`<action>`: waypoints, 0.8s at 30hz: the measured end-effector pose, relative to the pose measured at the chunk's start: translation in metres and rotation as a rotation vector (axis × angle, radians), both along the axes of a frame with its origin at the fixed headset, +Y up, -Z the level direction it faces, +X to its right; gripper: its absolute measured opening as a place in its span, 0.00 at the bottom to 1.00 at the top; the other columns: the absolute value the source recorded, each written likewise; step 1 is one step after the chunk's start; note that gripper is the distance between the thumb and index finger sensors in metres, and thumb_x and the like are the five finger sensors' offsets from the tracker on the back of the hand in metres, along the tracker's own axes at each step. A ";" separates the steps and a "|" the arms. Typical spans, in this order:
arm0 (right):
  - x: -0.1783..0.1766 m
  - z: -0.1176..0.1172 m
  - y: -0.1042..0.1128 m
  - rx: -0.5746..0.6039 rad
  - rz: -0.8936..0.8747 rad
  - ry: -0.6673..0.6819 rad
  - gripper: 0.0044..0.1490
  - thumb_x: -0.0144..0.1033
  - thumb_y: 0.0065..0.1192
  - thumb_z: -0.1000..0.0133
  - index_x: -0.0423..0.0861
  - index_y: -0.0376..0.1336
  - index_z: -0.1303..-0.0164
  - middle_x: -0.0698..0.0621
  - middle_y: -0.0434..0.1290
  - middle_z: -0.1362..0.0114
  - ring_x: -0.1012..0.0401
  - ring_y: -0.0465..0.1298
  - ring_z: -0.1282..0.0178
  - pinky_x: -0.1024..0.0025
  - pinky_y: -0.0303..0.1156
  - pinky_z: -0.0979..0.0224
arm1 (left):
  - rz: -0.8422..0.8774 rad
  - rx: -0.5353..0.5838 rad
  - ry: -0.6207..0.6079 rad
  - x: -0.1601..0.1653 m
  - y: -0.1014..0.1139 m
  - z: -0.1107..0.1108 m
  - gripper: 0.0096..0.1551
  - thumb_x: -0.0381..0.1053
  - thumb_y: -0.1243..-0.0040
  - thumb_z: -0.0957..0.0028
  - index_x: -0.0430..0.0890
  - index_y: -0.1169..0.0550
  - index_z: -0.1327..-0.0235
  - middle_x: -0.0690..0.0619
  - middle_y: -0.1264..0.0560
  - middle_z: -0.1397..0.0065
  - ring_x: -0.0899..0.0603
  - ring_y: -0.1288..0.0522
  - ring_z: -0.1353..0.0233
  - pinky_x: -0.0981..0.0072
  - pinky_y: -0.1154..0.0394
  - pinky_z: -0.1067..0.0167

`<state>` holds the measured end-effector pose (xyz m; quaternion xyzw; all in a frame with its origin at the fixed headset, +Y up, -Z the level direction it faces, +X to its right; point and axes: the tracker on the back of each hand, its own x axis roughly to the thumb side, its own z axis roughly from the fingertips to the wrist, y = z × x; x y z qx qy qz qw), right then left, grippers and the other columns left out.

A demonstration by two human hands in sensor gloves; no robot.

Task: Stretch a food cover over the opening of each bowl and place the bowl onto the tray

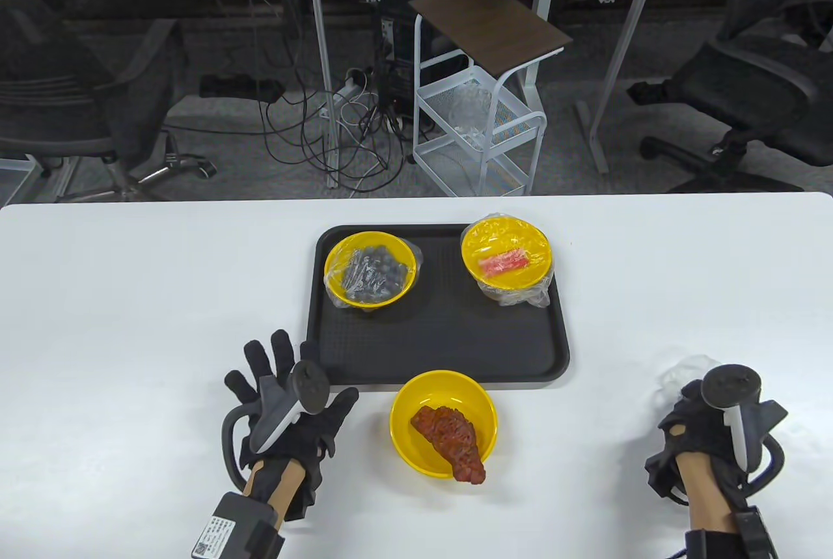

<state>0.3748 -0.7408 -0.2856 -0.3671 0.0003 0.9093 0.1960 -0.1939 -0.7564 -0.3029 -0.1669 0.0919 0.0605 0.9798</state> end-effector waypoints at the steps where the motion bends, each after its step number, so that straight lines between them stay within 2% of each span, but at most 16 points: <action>1: -0.003 0.000 0.004 0.028 -0.006 0.021 0.28 0.30 0.76 0.51 0.46 0.73 0.39 0.43 0.79 0.40 0.47 0.83 0.47 0.56 0.80 0.46 | 0.000 -0.003 0.000 0.000 0.000 0.000 0.61 0.89 0.68 0.61 0.64 0.65 0.19 0.55 0.79 0.15 0.35 0.83 0.17 0.29 0.78 0.30; 6: -0.025 0.007 0.040 0.250 -0.011 0.148 0.27 0.31 0.75 0.52 0.46 0.73 0.41 0.43 0.80 0.43 0.48 0.85 0.51 0.58 0.82 0.51 | 0.026 -0.017 -0.002 0.001 0.000 0.000 0.61 0.89 0.71 0.62 0.63 0.67 0.19 0.55 0.80 0.16 0.38 0.86 0.19 0.31 0.81 0.32; 9: -0.043 0.015 0.060 0.419 -0.076 0.272 0.27 0.32 0.75 0.52 0.46 0.72 0.41 0.44 0.80 0.43 0.48 0.85 0.51 0.58 0.83 0.51 | 0.088 -0.003 -0.028 0.005 0.003 0.001 0.61 0.89 0.71 0.62 0.63 0.66 0.19 0.55 0.80 0.16 0.40 0.87 0.21 0.33 0.82 0.32; 12: -0.060 0.022 0.074 0.537 -0.137 0.403 0.28 0.33 0.74 0.53 0.47 0.72 0.41 0.45 0.80 0.43 0.49 0.85 0.51 0.59 0.83 0.51 | 0.164 0.049 -0.068 0.012 0.009 0.004 0.61 0.88 0.69 0.61 0.62 0.62 0.17 0.55 0.78 0.15 0.39 0.85 0.19 0.34 0.80 0.30; 14: -0.075 0.026 0.082 0.616 -0.167 0.480 0.28 0.33 0.74 0.53 0.46 0.72 0.41 0.44 0.80 0.43 0.49 0.85 0.51 0.58 0.83 0.51 | 0.245 0.126 -0.119 0.018 0.018 0.008 0.60 0.87 0.67 0.61 0.61 0.56 0.15 0.53 0.71 0.12 0.38 0.79 0.15 0.33 0.75 0.26; 15: -0.079 0.027 0.083 0.629 -0.168 0.501 0.28 0.34 0.74 0.53 0.47 0.72 0.41 0.45 0.80 0.43 0.49 0.85 0.51 0.59 0.84 0.51 | 0.273 0.168 -0.133 0.020 0.021 0.009 0.60 0.86 0.65 0.60 0.59 0.51 0.14 0.51 0.66 0.10 0.36 0.72 0.12 0.32 0.69 0.23; 17: -0.095 0.030 0.089 0.690 -0.174 0.580 0.28 0.34 0.74 0.53 0.47 0.72 0.41 0.45 0.80 0.43 0.50 0.85 0.50 0.59 0.84 0.51 | 0.422 0.316 -0.189 0.027 0.033 0.014 0.58 0.84 0.59 0.58 0.53 0.38 0.17 0.47 0.48 0.09 0.32 0.53 0.10 0.30 0.52 0.21; 18: -0.100 0.031 0.090 0.705 -0.182 0.610 0.28 0.34 0.74 0.52 0.47 0.72 0.40 0.46 0.80 0.42 0.50 0.85 0.50 0.59 0.84 0.50 | 0.483 0.327 -0.200 0.029 0.036 0.015 0.56 0.83 0.57 0.56 0.51 0.34 0.19 0.47 0.43 0.10 0.32 0.47 0.11 0.30 0.46 0.22; 20: -0.114 0.034 0.094 0.745 -0.229 0.697 0.28 0.35 0.73 0.52 0.48 0.71 0.40 0.47 0.80 0.42 0.50 0.85 0.49 0.59 0.83 0.50 | 0.670 0.301 -0.199 0.032 0.042 0.017 0.51 0.80 0.54 0.53 0.49 0.25 0.26 0.46 0.29 0.16 0.32 0.30 0.18 0.34 0.31 0.27; 22: -0.129 0.038 0.097 0.794 -0.304 0.786 0.28 0.35 0.73 0.52 0.48 0.71 0.40 0.47 0.80 0.41 0.50 0.84 0.48 0.59 0.83 0.49 | 1.046 0.196 -0.166 0.035 0.046 0.018 0.46 0.77 0.50 0.51 0.47 0.20 0.32 0.44 0.23 0.22 0.32 0.24 0.24 0.37 0.27 0.32; 24: -0.139 0.041 0.101 0.834 -0.329 0.856 0.27 0.35 0.72 0.51 0.48 0.71 0.39 0.47 0.79 0.41 0.49 0.84 0.47 0.58 0.83 0.48 | 1.296 0.096 -0.097 0.034 0.047 0.018 0.44 0.75 0.50 0.49 0.46 0.20 0.33 0.43 0.21 0.25 0.31 0.21 0.29 0.38 0.24 0.35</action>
